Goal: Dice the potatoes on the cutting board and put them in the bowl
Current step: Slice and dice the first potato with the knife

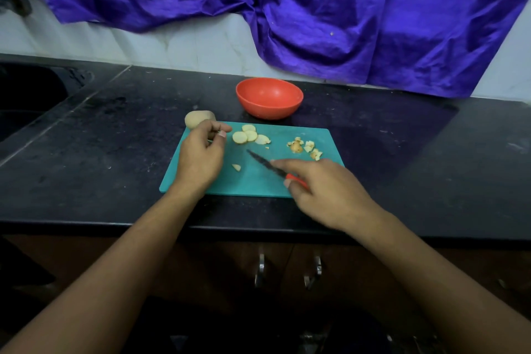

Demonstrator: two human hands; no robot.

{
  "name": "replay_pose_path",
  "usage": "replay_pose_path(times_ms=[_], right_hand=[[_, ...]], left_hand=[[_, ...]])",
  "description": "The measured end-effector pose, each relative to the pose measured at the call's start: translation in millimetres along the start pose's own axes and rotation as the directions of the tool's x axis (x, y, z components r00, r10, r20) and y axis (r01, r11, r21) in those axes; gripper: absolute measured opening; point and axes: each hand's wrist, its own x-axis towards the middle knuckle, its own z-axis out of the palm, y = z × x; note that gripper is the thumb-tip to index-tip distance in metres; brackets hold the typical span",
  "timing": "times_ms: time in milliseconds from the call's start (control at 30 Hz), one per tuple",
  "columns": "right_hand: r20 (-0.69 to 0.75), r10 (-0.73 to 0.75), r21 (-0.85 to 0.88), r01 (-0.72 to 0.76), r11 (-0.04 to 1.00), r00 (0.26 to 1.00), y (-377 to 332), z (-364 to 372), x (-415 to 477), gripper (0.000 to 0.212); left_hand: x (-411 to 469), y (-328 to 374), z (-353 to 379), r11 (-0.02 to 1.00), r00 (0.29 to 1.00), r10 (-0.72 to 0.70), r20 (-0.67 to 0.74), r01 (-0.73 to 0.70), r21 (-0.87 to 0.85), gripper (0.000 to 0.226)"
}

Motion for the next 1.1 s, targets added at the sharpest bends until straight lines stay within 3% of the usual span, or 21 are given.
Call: replay_pose_path(times_ms=[100,200,433,533,700,833,967,1100], right_hand=[[0.055,-0.113,-0.039,0.116,0.993,0.992,-19.5,4.6,-2.1,0.048],[0.060,-0.117,-0.097,0.123,0.988,0.991,-21.9,9.3,2.1,0.048],[-0.018,0.201,-0.125,-0.202,0.971,0.979,25.3,-5.4,8.5,0.047],[-0.026,0.269,-0.095,-0.270,0.958,0.963,35.9,-6.0,10.6,0.047],[-0.189,0.255,0.249,-0.205,0.947,0.948,37.4,7.8,30.6,0.043],[-0.179,0.313,0.612,-0.144,0.777,0.933,40.2,25.6,45.8,0.037],[-0.217,0.364,0.770,-0.070,0.635,0.906,50.0,34.8,44.1,0.036],[-0.231,0.345,0.787,-0.034,0.616,0.910,48.3,35.8,41.7,0.037]], left_hand=[[0.1,-0.7,0.5,0.995,0.999,-0.041,-0.019,0.040,-0.087,0.021],[-0.5,-1.0,0.1,0.993,0.998,-0.060,-0.005,0.059,-0.102,0.021],[-1.5,1.6,1.2,0.999,0.999,-0.037,0.026,0.037,-0.023,0.016],[-1.9,2.8,2.7,1.000,0.999,-0.006,0.035,0.006,0.014,0.014],[-1.6,10.0,4.3,0.984,0.997,0.021,0.075,-0.034,0.174,0.008],[5.3,19.6,8.5,0.924,0.979,0.076,0.191,-0.141,0.354,0.014],[18.7,26.9,21.1,0.782,0.931,0.142,0.335,-0.313,0.539,0.031],[37.1,34.8,39.5,0.605,0.891,0.055,0.451,-0.389,0.695,0.036]])
